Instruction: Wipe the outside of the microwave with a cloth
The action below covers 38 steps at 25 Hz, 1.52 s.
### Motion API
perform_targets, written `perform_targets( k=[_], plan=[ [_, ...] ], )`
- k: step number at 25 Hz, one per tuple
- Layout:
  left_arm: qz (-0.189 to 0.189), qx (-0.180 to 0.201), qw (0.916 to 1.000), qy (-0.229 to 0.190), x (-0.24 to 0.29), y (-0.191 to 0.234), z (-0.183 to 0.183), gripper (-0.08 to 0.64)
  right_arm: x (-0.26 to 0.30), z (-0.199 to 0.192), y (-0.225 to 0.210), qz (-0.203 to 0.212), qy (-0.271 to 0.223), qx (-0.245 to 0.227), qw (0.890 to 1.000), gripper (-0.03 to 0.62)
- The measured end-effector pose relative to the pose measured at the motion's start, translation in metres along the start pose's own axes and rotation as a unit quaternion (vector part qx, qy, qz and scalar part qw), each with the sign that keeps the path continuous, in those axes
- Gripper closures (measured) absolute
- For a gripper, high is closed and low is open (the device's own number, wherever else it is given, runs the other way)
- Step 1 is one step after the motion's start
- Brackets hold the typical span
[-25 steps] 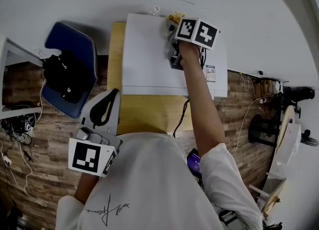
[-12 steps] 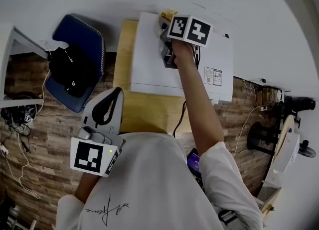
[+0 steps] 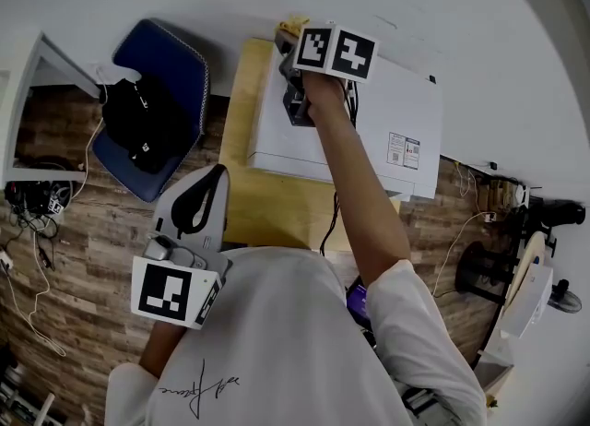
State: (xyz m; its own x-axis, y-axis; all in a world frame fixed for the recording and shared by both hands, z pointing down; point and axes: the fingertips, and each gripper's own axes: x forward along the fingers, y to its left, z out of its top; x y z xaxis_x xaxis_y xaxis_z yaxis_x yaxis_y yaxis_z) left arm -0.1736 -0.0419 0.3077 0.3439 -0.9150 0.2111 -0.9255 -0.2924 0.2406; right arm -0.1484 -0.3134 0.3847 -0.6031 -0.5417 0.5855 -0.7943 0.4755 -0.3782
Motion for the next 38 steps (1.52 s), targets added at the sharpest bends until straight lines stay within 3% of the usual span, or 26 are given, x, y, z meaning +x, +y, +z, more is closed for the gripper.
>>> perform_targets(
  k=[4,9,22,38],
  plan=[
    [-0.008,-0.002,1.0000,0.003,0.001,-0.010,-0.002,0.568,-0.004,-0.002,0.033,0.066,0.003,0.017,0.998,0.477],
    [-0.015,-0.004,0.9999,-0.002,0.007,-0.020,0.000,0.568,-0.032,0.004,0.030,0.077,-0.013,0.005,0.997,0.476],
    [-0.080,0.016,0.9966,0.008,0.044,-0.088,-0.006,0.568,-0.132,0.013,-0.115,-0.014,-0.065,0.060,0.996,0.476],
    [-0.124,0.047,0.9909,0.020,0.081,-0.157,-0.009,0.568,-0.246,0.003,-0.291,-0.137,-0.103,0.118,0.978,0.474]
  ],
)
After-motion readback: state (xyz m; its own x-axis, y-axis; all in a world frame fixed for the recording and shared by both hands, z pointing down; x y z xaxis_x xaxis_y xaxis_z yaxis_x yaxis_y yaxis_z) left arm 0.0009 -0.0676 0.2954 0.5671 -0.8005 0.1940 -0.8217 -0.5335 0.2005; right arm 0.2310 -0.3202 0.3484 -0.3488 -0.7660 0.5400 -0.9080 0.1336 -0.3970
